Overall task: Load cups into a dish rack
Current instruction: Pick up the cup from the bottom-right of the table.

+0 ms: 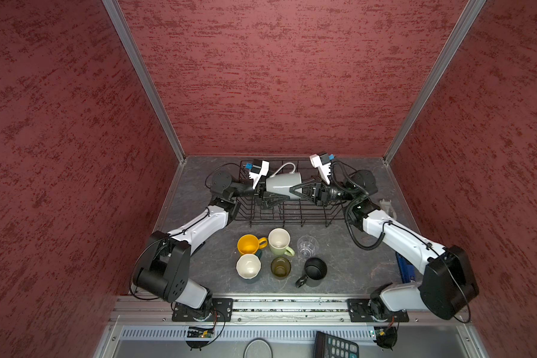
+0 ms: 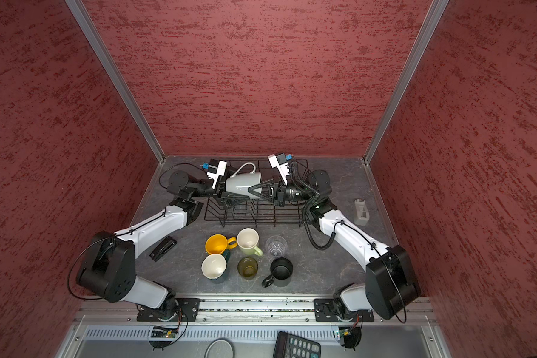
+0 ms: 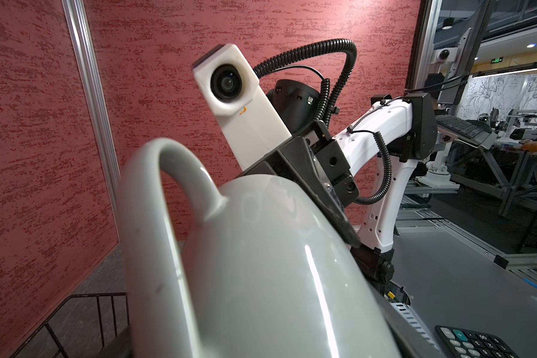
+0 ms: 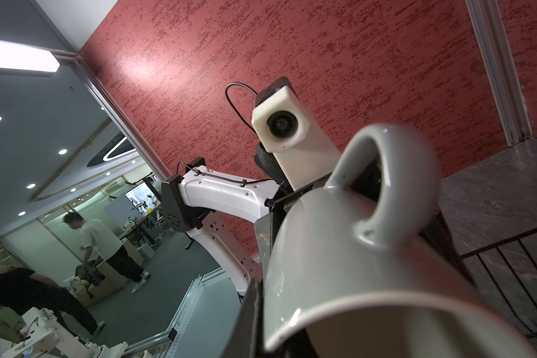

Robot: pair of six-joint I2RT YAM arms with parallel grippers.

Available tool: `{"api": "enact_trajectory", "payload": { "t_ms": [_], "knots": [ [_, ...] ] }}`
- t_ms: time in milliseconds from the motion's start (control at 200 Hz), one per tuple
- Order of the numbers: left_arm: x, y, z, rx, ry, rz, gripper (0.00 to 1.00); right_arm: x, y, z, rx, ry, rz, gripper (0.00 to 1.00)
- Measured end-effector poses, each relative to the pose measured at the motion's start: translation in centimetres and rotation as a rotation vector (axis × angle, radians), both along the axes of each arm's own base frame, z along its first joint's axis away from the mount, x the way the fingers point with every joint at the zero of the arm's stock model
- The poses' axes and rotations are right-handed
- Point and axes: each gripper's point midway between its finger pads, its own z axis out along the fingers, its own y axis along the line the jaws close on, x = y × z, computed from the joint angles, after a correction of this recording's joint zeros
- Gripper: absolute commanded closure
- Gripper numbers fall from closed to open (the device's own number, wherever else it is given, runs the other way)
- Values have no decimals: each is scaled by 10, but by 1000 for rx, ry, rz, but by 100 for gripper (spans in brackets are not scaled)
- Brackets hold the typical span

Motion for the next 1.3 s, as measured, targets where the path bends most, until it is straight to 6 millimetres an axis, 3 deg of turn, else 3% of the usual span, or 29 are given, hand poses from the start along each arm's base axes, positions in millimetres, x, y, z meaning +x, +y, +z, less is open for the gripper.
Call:
{"api": "enact_trajectory", "payload": {
  "t_ms": [85, 656, 706, 811, 1047, 1172, 1297],
  "knots": [
    [1, 0, -1, 3, 7, 0, 100, 1, 0, -1, -8, 3, -8, 90],
    [8, 0, -1, -6, 70, 24, 100, 2, 6, 0, -34, -14, -70, 63],
    [9, 1, 0, -8, 75, 31, 100, 3, 5, 0, -35, -12, -80, 59],
    [14, 4, 1, -15, 81, 52, 100, 7, 2, -2, -51, 4, -112, 41],
    [40, 17, 0, -31, 143, 174, 100, 17, -23, 1, -118, -31, -307, 14],
    [50, 21, -4, -14, 192, 245, 100, 23, -42, 9, -154, -67, -442, 7],
    [61, 23, -7, 22, 235, 316, 100, 41, -64, 14, -202, -65, -611, 3]
  ]
}}
